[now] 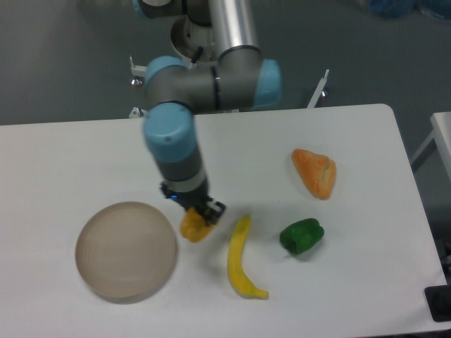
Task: Place the yellow pepper on the plate
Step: 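Carry the held yellow pepper with the gripper over to the beige plate, then lower the yellow pepper onto the plate and open the gripper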
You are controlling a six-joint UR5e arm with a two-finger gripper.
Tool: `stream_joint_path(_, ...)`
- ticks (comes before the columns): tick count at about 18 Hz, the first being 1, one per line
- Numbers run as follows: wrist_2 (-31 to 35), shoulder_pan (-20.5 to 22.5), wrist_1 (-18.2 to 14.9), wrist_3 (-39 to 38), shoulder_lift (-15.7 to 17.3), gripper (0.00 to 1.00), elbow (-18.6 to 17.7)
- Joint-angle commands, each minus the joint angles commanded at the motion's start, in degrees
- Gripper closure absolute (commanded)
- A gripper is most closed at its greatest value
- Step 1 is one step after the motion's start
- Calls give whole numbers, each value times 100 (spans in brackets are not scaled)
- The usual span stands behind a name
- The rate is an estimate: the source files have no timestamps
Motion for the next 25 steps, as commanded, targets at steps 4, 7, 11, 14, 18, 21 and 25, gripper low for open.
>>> stream_joint_path(4,52,-325,0,-317,-115,55,18)
stream_joint_path(7,79,-510,9,-388,-247,55,79)
stream_joint_path(11,105,-765,324,-388,-475,55,79)
stream_joint_path(14,105,-818,439,-388,-563,55,80)
stream_joint_path(18,105,-880,439,-380,-616,55,79)
stream_joint_path(21,105,-889,448,-380,-642,55,71)
stream_joint_path(25,105,-915,448,-380,-669,52,71)
